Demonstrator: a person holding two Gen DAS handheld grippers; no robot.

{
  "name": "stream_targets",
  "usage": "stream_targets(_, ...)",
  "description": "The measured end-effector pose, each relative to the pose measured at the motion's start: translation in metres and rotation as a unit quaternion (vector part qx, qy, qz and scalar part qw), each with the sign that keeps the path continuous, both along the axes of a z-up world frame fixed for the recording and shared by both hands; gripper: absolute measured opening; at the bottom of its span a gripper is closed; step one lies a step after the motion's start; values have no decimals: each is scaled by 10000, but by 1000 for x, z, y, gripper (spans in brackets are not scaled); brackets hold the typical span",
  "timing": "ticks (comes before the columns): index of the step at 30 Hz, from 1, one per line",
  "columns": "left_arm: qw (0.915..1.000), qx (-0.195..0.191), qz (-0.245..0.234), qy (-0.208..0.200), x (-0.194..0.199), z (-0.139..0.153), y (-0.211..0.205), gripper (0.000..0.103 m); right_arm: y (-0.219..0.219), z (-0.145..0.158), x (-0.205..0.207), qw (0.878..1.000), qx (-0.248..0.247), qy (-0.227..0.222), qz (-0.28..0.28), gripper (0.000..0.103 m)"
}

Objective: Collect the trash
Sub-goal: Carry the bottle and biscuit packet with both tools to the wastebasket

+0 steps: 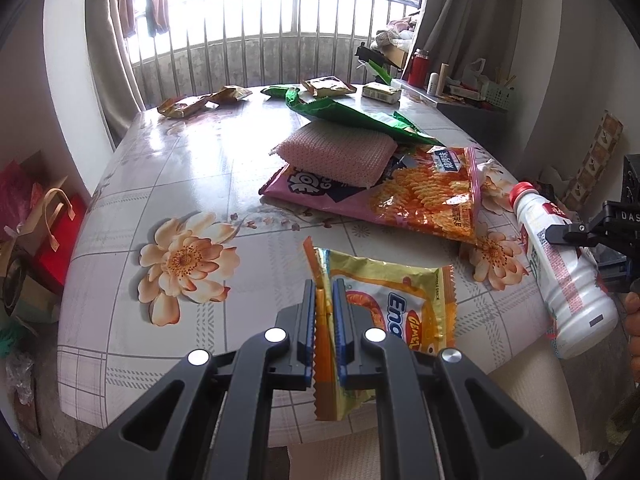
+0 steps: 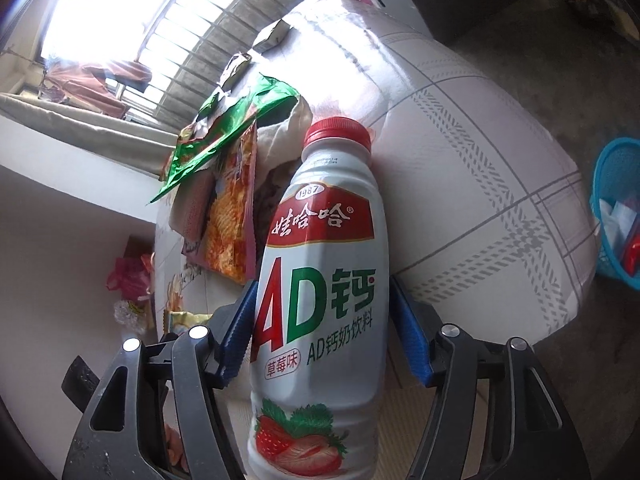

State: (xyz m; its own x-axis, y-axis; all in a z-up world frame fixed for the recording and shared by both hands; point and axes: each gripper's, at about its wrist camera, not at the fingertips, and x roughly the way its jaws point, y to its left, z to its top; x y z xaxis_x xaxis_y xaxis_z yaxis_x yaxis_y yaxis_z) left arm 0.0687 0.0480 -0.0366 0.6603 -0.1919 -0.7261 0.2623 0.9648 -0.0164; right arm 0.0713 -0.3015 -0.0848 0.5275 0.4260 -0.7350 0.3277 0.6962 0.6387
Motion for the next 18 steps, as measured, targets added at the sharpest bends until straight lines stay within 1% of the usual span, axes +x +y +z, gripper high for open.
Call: stream_targets(18,9999,59,-51,-122,-5,7,-7,8,-10,10,-28,9996,72,-263,-107,58)
